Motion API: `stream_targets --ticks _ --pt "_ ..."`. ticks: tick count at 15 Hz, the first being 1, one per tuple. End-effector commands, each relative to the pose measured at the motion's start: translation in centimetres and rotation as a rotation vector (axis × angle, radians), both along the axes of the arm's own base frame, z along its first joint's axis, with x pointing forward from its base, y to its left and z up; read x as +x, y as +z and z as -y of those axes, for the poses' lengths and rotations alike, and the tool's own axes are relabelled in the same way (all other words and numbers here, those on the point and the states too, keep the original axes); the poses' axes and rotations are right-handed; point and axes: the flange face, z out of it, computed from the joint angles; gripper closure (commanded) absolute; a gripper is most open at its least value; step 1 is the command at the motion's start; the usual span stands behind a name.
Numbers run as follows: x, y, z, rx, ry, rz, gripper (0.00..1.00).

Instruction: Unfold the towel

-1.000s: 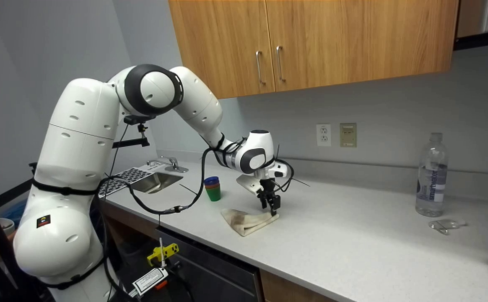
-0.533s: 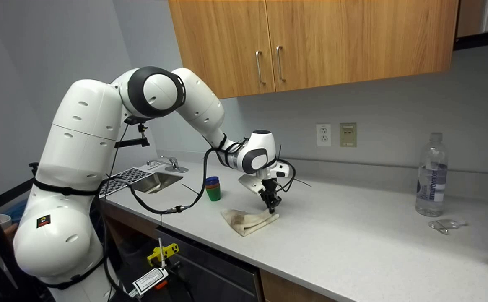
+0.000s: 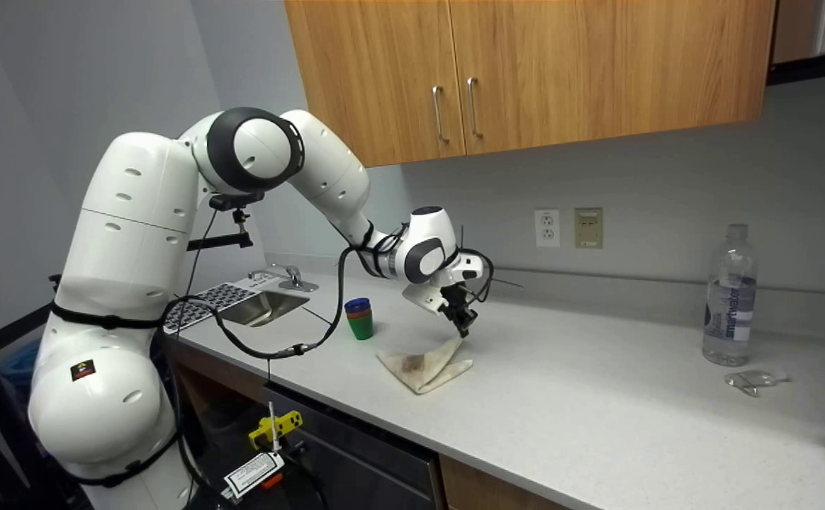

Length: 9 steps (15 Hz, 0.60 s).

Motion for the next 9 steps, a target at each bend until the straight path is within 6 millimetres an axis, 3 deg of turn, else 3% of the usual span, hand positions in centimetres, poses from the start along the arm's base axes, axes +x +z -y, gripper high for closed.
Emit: stream_targets --ticks 1,5,9 --pt "-0.5 4.1 -2.1 -0.042 0.037 0.134 0.99" --pt "-2.4 6.5 -3.7 -0.041 0.002 0.136 0.99" --pt "-6.4 6.6 -4.1 -0.048 -0.04 0.018 0.99"
